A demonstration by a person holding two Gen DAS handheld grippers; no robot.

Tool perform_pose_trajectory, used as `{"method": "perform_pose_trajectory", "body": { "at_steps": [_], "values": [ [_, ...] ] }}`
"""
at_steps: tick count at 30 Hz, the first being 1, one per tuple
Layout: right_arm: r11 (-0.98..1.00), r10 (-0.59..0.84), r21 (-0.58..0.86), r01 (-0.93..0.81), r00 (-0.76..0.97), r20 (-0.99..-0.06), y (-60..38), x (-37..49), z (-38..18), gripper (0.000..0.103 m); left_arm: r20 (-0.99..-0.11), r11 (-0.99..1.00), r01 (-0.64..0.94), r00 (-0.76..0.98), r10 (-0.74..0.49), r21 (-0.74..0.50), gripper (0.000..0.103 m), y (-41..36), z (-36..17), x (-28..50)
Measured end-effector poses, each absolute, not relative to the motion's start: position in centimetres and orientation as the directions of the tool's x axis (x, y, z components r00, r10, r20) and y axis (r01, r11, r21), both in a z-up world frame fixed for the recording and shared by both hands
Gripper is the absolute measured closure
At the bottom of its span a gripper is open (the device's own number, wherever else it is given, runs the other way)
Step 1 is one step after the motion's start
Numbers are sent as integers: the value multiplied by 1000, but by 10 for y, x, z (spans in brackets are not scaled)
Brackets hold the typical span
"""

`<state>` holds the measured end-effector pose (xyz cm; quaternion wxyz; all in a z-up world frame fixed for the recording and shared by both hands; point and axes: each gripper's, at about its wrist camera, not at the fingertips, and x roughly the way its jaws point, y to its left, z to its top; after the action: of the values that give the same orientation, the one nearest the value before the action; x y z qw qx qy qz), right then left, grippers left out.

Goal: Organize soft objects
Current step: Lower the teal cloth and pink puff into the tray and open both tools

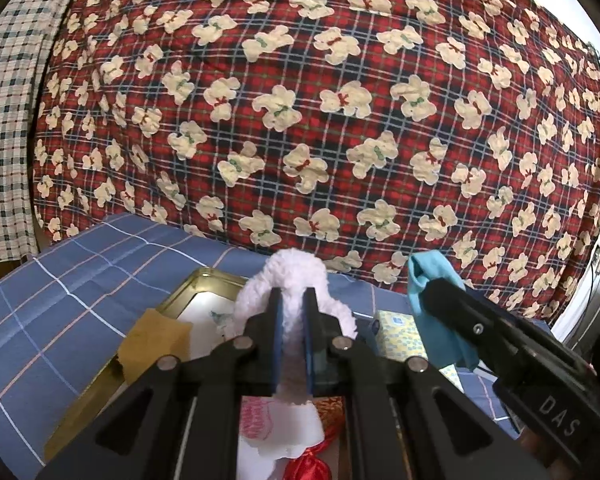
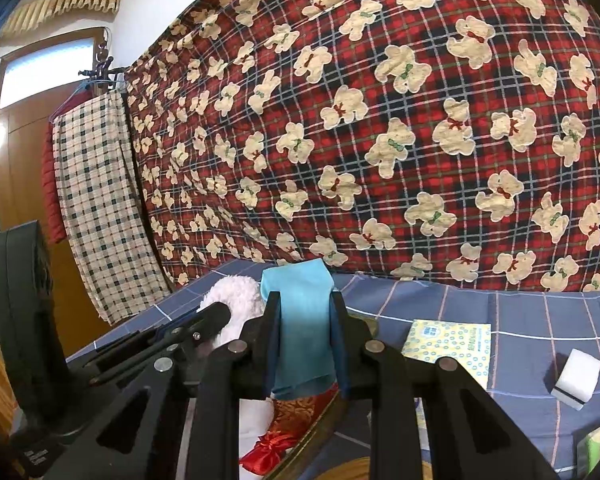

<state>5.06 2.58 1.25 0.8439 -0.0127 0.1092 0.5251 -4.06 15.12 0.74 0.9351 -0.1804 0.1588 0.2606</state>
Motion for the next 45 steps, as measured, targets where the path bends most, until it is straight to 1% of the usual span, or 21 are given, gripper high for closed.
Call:
{"method": "perform_pose_trajectory", "body": {
  "at_steps": [19, 27, 32, 38, 45],
  "values": [
    [405, 897, 58, -912, 384, -220, 43, 31, 6, 78, -413, 779, -583, 784, 464, -230, 97, 166, 2, -60],
    [390, 899, 46, -920, 370, -233, 47, 28, 4, 78, -434, 786, -576, 781, 450, -222, 97, 169, 3, -68],
    [369, 901, 28, -929, 350, -257, 53, 23, -1, 78, -450, 780, -592, 764, 462, -204, 97, 172, 2, -74],
    [338, 895, -30, -941, 331, -299, 66, 10, -12, 78, -482, 775, -605, 743, 465, -184, 97, 175, -5, -81],
    [313, 893, -44, -949, 310, -327, 70, 4, -20, 78, -509, 771, -614, 724, 466, -167, 97, 178, -12, -86]
  ]
}}
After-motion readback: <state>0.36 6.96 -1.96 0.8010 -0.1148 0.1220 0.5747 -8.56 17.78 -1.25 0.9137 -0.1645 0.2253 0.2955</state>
